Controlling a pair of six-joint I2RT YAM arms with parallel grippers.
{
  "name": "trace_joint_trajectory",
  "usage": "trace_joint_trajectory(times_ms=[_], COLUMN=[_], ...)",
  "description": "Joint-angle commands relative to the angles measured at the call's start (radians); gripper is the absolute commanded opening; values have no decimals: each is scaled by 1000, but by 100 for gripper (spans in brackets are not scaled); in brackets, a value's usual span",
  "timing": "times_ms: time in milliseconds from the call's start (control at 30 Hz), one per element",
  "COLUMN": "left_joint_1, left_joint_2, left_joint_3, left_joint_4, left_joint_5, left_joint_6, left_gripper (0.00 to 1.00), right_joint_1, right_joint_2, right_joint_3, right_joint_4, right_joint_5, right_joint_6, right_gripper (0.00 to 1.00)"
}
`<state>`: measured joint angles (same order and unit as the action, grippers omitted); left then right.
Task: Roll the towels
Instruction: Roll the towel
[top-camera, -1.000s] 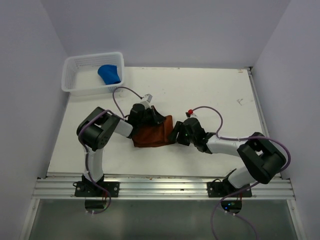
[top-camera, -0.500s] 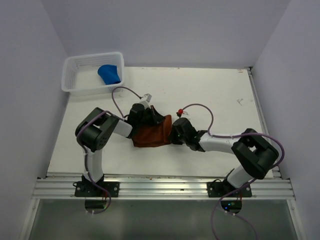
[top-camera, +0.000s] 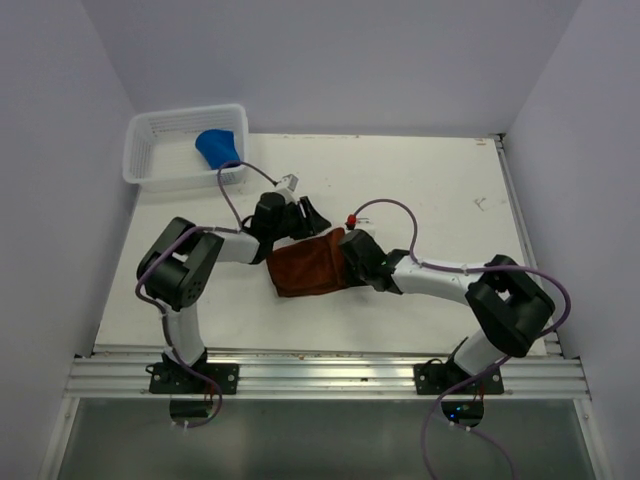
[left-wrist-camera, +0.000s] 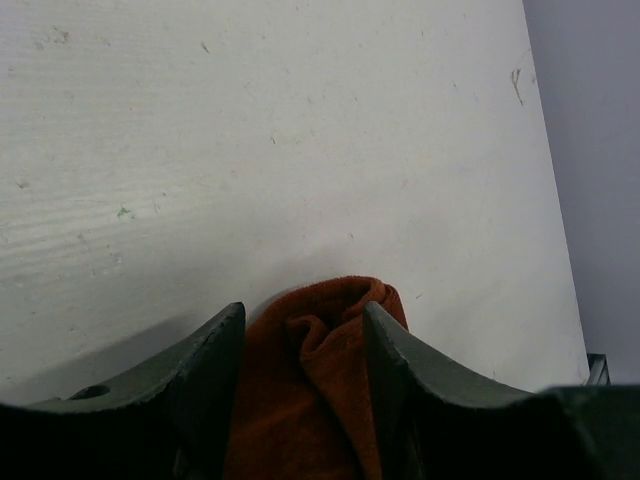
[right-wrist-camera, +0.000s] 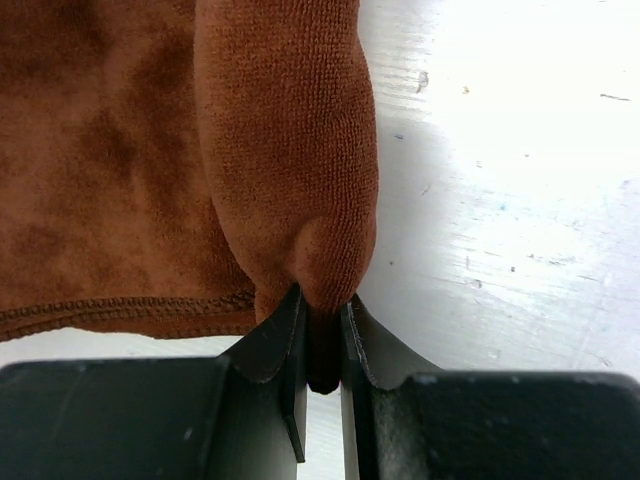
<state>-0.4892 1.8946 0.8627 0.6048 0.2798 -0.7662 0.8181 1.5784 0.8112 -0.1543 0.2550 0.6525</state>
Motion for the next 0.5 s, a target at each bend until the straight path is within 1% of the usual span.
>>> trace_joint_trajectory(times_ms=[0,167,200,333,467], left_joint_1=[24,37,37,37,29], left_joint_2=[-49,-92,-100,-111,-134], left_joint_3=[84,93,98,88,50], left_joint_4=[-164,-244,-256,-254,-205], left_joint_5=[13,65,99,173,194], left_joint_6=[-10,-77,-85,-130,-183], left_gripper=[54,54,55,58,61], right_joint_1=[3,26,33,52,69], right_joint_2=[9,29,31,41,69], right_joint_3=[34,75,80,118,158], right_joint_4=[-106,-137,-148,-186,-232], right_joint_5=[72,113,121,171,227], right_joint_6=[-47,-76,-79,-82,-76], right_gripper=[0,0,0,0,0])
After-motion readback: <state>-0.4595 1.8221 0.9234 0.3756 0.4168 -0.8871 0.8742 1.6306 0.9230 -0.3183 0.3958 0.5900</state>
